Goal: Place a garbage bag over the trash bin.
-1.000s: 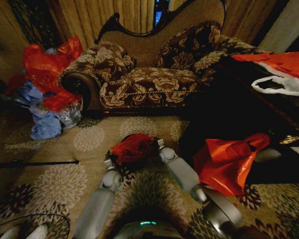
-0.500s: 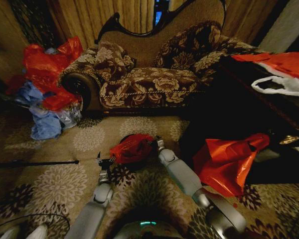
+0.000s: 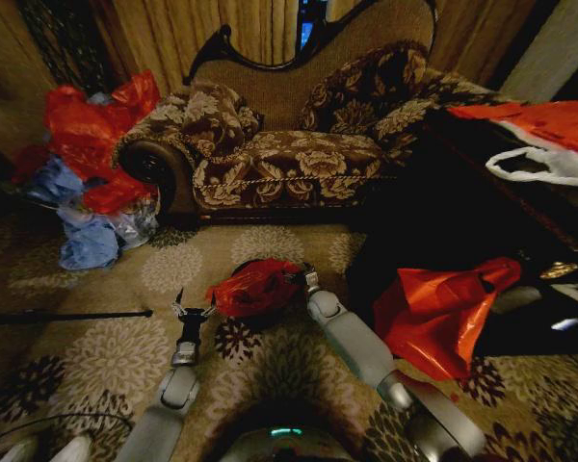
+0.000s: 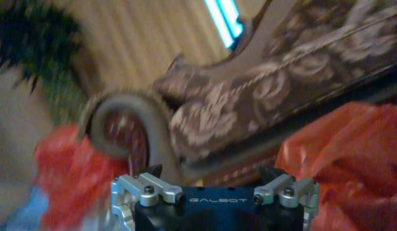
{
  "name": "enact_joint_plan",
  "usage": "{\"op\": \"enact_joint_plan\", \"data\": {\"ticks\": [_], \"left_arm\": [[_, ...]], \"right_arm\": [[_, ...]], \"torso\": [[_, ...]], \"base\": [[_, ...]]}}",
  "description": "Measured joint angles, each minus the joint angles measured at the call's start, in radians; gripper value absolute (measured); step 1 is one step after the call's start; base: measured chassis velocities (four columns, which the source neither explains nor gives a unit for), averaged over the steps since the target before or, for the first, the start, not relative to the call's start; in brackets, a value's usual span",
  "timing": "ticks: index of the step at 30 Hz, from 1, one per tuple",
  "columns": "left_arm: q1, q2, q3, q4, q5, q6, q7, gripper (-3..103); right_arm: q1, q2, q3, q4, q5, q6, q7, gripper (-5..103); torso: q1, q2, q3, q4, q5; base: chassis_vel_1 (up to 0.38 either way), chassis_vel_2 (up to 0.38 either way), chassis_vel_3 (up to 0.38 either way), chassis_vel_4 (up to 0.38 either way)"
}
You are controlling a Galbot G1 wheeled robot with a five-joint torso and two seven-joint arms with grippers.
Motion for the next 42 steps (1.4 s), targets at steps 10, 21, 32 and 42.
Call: {"op": "enact_joint_plan", "data": {"ticks": [10, 21, 32, 42], "left_arm": [[-0.025, 0.024, -0.006, -0.056, 0.193, -0.029, 0.197, 100], [-0.074, 0.057, 0.08, -0.026, 0.273, 0.155, 0.209, 100], [-0.144, 0.03, 0.14, 0.032, 0.233, 0.199, 0.169, 86], [-0.206, 0.039, 0.15, 0.075, 0.192, 0.205, 0.163, 58]], "right_arm": [[0.0, 0.002, -0.005, 0.008, 0.0, 0.002, 0.002, 100], [-0.005, -0.034, 0.001, 0.033, 0.017, 0.008, 0.003, 100], [-0.011, -0.064, 0.009, 0.033, 0.018, 0.018, -0.009, 100], [-0.003, -0.065, 0.002, 0.027, 0.018, 0.018, -0.004, 100]], "torso": [[0.0, 0.0, 0.0, -0.0001, 0.0002], [0.0, 0.0, 0.0, 0.0001, 0.0002], [0.0, 0.0, 0.0, -0.0001, 0.0001], [0.0, 0.0, 0.0, 0.0, 0.0001]], "base": [[0.0, 0.0, 0.0, 0.0], [0.0, 0.0, 0.0, 0.0], [0.0, 0.0, 0.0, 0.0], [0.0, 0.0, 0.0, 0.0]]}}
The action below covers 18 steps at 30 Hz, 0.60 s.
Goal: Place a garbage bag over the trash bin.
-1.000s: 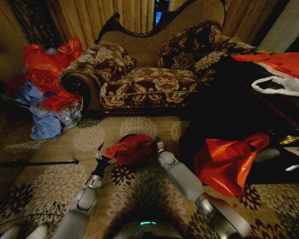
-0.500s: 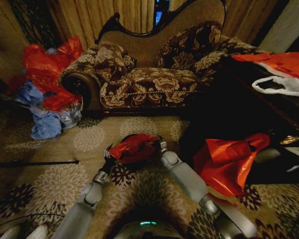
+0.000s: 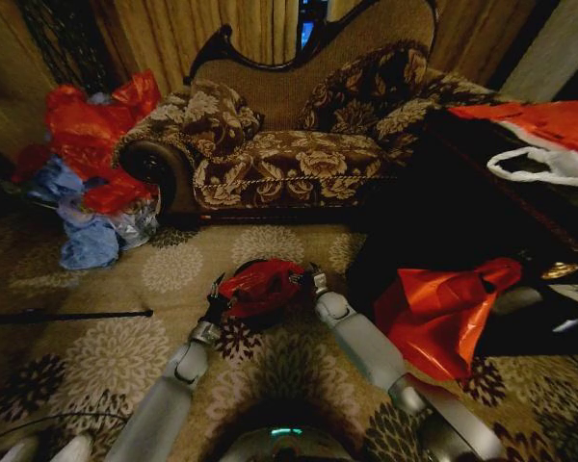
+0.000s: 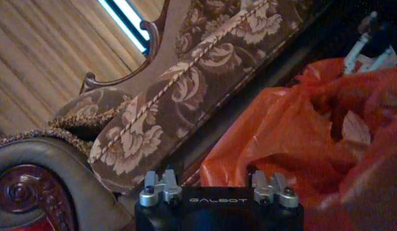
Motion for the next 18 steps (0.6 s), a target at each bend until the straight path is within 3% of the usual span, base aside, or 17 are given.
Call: {"op": "enact_joint_plan", "data": {"ticks": [3, 5, 13, 18], "left_arm": [[0.003, 0.009, 0.007, -0.021, -0.021, 0.008, 0.003, 51], [0.005, 0.012, 0.009, -0.027, -0.027, 0.01, 0.005, 51], [-0.034, 0.021, 0.023, -0.007, -0.08, 0.021, 0.017, 26], [-0.109, 0.019, 0.044, 0.036, -0.162, 0.053, 0.025, 11]], "right_arm": [[0.0, -0.004, -0.002, 0.0, 0.0, 0.0, 0.001, 100], [0.001, -0.005, -0.003, 0.0, 0.0, 0.0, 0.002, 100], [0.004, -0.011, -0.006, 0.001, -0.001, -0.002, 0.013, 100], [0.004, -0.019, -0.013, 0.012, 0.0, -0.005, 0.023, 100]], "torso": [[0.0, 0.0, 0.0, 0.0, 0.0], [0.0, 0.0, 0.0, 0.0, 0.0], [0.0, 0.0, 0.0, 0.0001, -0.0001], [0.0, 0.0, 0.0, 0.0, 0.0]], "base": [[0.0, 0.0, 0.0, 0.0], [0.0, 0.0, 0.0, 0.0], [0.0, 0.0, 0.0, 0.0], [0.0, 0.0, 0.0, 0.0]]}}
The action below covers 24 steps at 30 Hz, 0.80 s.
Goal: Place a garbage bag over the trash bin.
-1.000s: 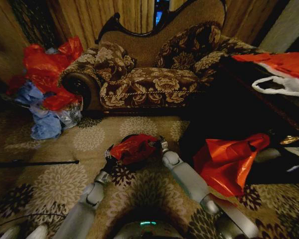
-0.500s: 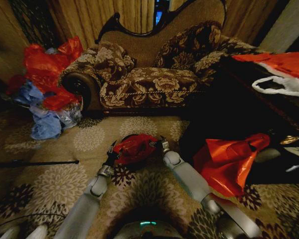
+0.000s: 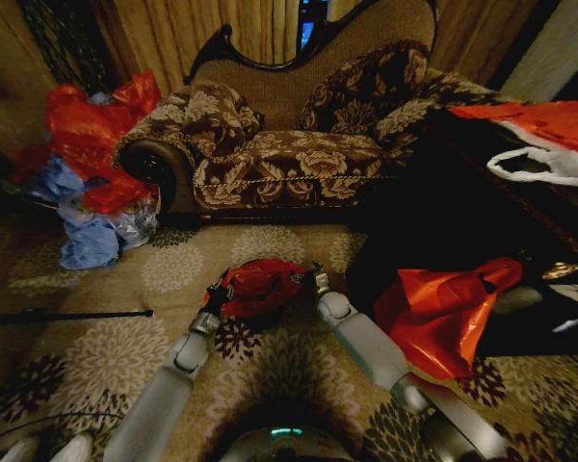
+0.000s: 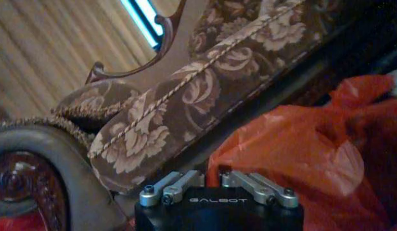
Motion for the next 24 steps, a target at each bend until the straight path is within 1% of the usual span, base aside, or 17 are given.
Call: {"op": "enact_joint_plan", "data": {"ticks": [1, 2, 3, 4, 6, 8, 11, 16, 19, 20, 21, 23, 24], "left_arm": [[-0.008, 0.001, 0.004, 0.002, -0.015, 0.008, 0.002, 11], [-0.025, 0.005, 0.013, 0.005, -0.053, 0.032, 0.005, 7], [-0.025, 0.005, 0.013, 0.005, -0.053, 0.032, 0.005, 7], [-0.04, 0.008, 0.018, 0.011, -0.077, 0.048, 0.008, 3], [-0.069, 0.01, 0.023, 0.033, -0.104, 0.058, 0.014, 0], [-0.084, 0.01, 0.026, 0.048, -0.118, 0.063, 0.016, 0], [-0.137, 0.006, 0.038, 0.1, -0.179, 0.085, 0.019, 0], [-0.19, -0.002, 0.053, 0.152, -0.219, 0.098, 0.023, 0], [-0.249, -0.014, 0.075, 0.204, -0.271, 0.126, 0.03, 0], [-0.249, -0.014, 0.075, 0.204, -0.271, 0.126, 0.03, 0], [-0.273, -0.023, 0.084, 0.232, -0.278, 0.129, 0.035, 0], [-0.302, -0.037, 0.098, 0.269, -0.285, 0.132, 0.04, 0], [-0.302, -0.037, 0.098, 0.269, -0.285, 0.132, 0.04, 0]], "right_arm": [[0.0, -0.001, -0.001, 0.002, 0.0, -0.001, 0.001, 100], [0.001, -0.002, -0.003, 0.005, 0.001, -0.002, 0.002, 100], [0.001, -0.002, -0.003, 0.005, 0.001, -0.002, 0.002, 100], [0.002, -0.002, -0.004, 0.006, 0.001, -0.002, 0.002, 100], [0.005, -0.001, -0.005, 0.005, 0.0, -0.002, 0.002, 100], [0.006, 0.0, -0.006, 0.004, -0.001, -0.002, 0.002, 100], [0.011, 0.001, -0.008, -0.004, -0.003, -0.002, 0.0, 100], [0.023, -0.006, -0.012, -0.014, 0.001, -0.002, -0.018, 100], [0.046, -0.021, -0.014, -0.031, 0.031, -0.003, -0.088, 100], [0.046, -0.021, -0.014, -0.031, 0.031, -0.003, -0.088, 100], [0.06, -0.022, -0.01, -0.056, 0.038, 0.005, -0.131, 103], [0.078, -0.022, -0.005, -0.08, 0.05, 0.01, -0.175, 96], [0.078, -0.022, -0.005, -0.08, 0.05, 0.01, -0.175, 96]], "torso": [[0.0, 0.0, 0.0, 0.0, 0.0], [0.0, 0.0, 0.0, 0.0, -0.0001], [0.0, 0.0, 0.0, 0.0, -0.0001], [0.0, 0.0, 0.0, 0.0, 0.0], [0.0, 0.0, 0.0, 0.0001, 0.0], [0.0, 0.0, 0.0, 0.0001, 0.0], [0.0, 0.0, 0.0, 0.0001, 0.0], [0.0, 0.0, 0.0, 0.0002, 0.0001], [0.0, 0.0, 0.0, 0.0, 0.0], [0.0, 0.0, 0.0, 0.0, 0.0], [0.0, 0.0, 0.0, 0.0001, 0.0002], [0.0, 0.0, 0.0, 0.0, -0.0003], [0.0, 0.0, 0.0, 0.0, -0.0003]], "base": [[0.0, 0.0, 0.0, 0.0], [0.0, 0.0, 0.0, 0.0], [0.0, 0.0, 0.0, 0.0], [0.0, 0.0, 0.0, 0.0], [0.0, 0.0, 0.0, 0.0], [0.0, 0.0, 0.0, 0.0], [0.0, 0.0, 0.0, 0.0], [0.0, 0.0, 0.0, 0.0], [0.0, 0.0, 0.0, 0.0], [0.0, 0.0, 0.0, 0.0], [0.0, 0.0, 0.0, 0.0], [0.0, 0.0, 0.0, 0.0], [0.0, 0.0, 0.0, 0.0]]}}
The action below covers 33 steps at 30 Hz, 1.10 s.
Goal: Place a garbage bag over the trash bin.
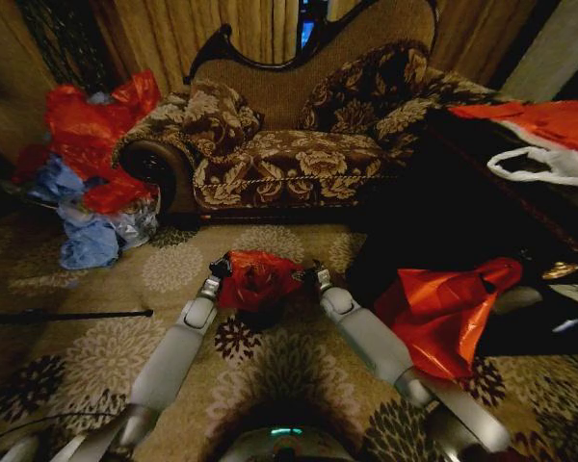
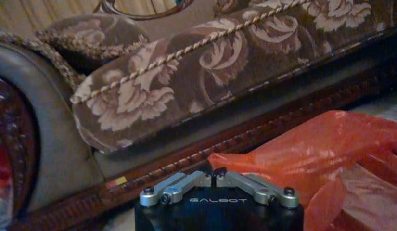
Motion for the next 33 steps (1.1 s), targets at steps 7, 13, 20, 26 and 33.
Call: {"op": "enact_joint_plan", "data": {"ticks": [7, 13, 20, 26, 33], "left_arm": [[-0.033, -0.01, 0.021, 0.038, -0.057, 0.049, 0.012, 0], [-0.05, -0.011, 0.02, 0.048, -0.087, 0.073, 0.012, 0], [-0.071, -0.016, 0.016, 0.039, -0.154, 0.135, 0.008, 0], [-0.096, -0.029, 0.017, 0.065, -0.203, 0.165, 0.009, 0], [-0.134, -0.053, 0.0, 0.132, -0.284, 0.219, -0.001, 0]], "right_arm": [[0.022, 0.002, 0.006, -0.023, 0.054, -0.017, -0.111, 70], [0.042, 0.015, 0.018, -0.036, 0.133, -0.051, -0.177, 47], [0.078, 0.028, 0.028, -0.056, 0.273, -0.096, -0.243, 19], [0.095, 0.049, 0.038, -0.087, 0.339, -0.127, -0.236, 3], [0.126, 0.092, 0.054, -0.168, 0.351, -0.139, -0.207, 0]], "torso": [[0.0, 0.0, 0.0, 0.0001, 0.0004], [0.0, 0.0, 0.0, 0.0001, 0.0003], [0.0, 0.0, 0.0, 0.0001, 0.0003], [0.0, 0.0, 0.0, 0.0001, 0.0003], [0.0, 0.0, 0.0, 0.0, 0.0004]], "base": [[0.0, 0.0, 0.0, 0.0], [0.0, 0.0, 0.0, 0.0], [0.0, 0.0, 0.0, 0.0], [0.0, 0.0, 0.0, 0.0], [0.0, 0.0, 0.0, 0.0]]}}
